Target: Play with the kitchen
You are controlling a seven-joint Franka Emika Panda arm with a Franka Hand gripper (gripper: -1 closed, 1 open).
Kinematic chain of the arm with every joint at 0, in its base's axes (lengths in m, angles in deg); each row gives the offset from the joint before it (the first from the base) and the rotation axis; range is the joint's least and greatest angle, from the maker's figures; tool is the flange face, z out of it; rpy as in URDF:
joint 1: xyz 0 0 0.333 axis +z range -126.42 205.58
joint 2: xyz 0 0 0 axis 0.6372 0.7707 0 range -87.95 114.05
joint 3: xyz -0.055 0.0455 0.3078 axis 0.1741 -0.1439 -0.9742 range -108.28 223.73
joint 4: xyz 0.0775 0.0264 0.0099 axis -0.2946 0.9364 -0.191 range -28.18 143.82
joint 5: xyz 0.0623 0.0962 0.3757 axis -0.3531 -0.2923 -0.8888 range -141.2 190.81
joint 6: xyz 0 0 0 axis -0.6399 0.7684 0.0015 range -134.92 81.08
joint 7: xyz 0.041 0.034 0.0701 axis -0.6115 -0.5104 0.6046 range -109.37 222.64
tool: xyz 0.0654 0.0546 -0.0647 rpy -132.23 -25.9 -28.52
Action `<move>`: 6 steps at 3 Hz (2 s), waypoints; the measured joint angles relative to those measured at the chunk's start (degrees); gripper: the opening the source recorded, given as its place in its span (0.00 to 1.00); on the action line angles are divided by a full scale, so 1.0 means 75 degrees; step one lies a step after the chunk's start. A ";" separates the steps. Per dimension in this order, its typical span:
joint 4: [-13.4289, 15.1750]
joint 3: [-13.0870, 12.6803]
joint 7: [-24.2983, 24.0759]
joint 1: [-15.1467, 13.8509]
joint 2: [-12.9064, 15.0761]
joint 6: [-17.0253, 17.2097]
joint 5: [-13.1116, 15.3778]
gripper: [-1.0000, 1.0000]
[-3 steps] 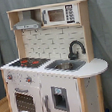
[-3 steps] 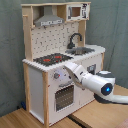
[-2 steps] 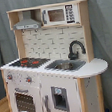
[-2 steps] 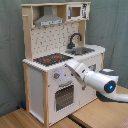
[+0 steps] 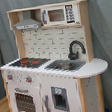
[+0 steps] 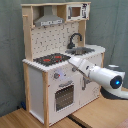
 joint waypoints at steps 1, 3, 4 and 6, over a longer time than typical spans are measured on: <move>0.0000 0.0211 0.0897 0.0176 0.0008 0.0206 0.0000 1.00; -0.0002 0.0777 0.2691 0.0383 0.0007 0.0377 0.0000 1.00; -0.0010 0.1174 0.3644 0.0454 0.0009 0.0380 -0.0011 1.00; -0.0033 0.1878 0.5277 0.0713 0.0066 0.0387 -0.0089 1.00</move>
